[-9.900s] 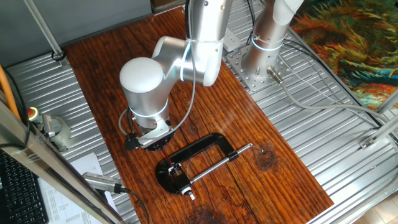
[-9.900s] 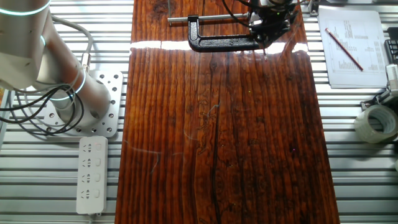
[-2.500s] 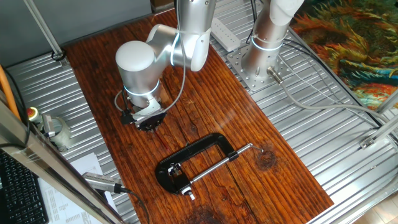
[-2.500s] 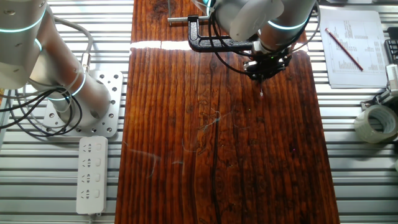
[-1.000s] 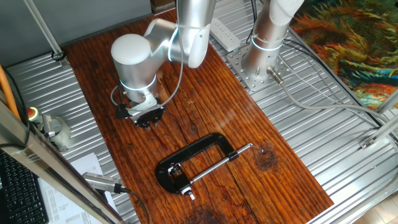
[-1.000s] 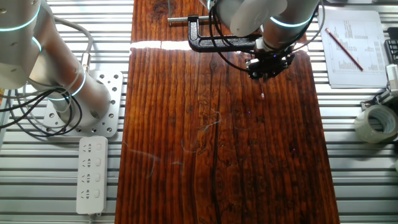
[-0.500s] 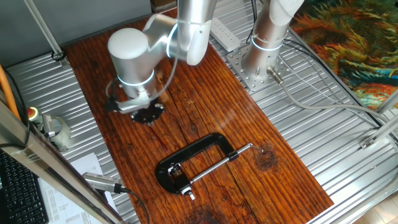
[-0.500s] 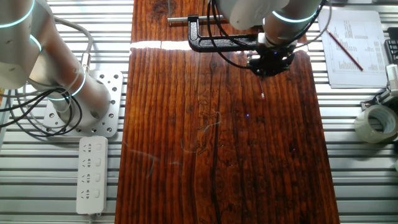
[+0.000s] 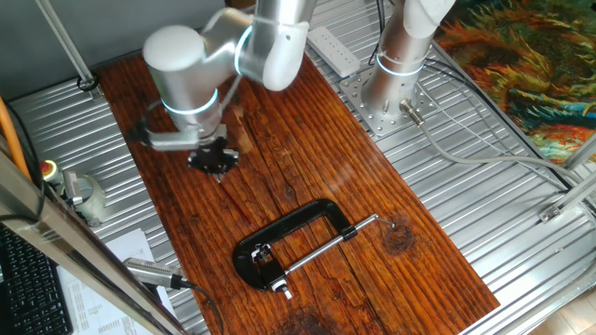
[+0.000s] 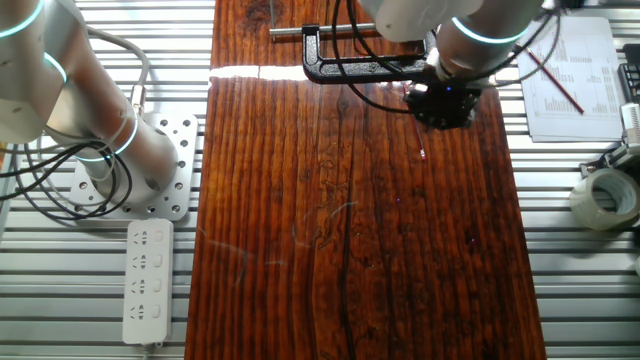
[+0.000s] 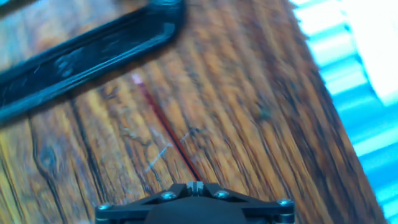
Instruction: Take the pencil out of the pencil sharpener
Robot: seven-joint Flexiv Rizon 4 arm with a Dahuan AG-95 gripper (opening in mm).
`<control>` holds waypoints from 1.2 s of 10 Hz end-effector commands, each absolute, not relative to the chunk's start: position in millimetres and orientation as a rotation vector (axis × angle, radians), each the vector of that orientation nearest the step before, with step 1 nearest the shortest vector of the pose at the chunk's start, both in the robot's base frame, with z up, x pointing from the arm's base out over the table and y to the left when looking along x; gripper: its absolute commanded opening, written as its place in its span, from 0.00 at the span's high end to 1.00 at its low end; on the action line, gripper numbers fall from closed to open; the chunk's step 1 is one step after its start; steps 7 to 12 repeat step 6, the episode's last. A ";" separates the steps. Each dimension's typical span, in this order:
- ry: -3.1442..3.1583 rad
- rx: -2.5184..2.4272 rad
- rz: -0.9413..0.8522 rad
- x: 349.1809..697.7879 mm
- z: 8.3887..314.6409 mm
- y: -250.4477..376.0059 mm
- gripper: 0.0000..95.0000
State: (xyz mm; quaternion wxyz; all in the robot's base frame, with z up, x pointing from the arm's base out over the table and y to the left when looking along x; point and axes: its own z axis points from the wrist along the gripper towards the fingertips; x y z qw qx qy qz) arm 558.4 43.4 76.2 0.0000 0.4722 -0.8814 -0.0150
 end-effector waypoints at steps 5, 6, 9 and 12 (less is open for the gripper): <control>-3.125 0.371 0.001 558.6 104.8 16.1 1.00; -3.121 0.368 0.001 558.2 105.4 15.3 1.00; -3.121 0.368 0.001 558.2 105.4 15.3 1.00; -3.121 0.368 0.001 558.2 105.4 15.3 1.00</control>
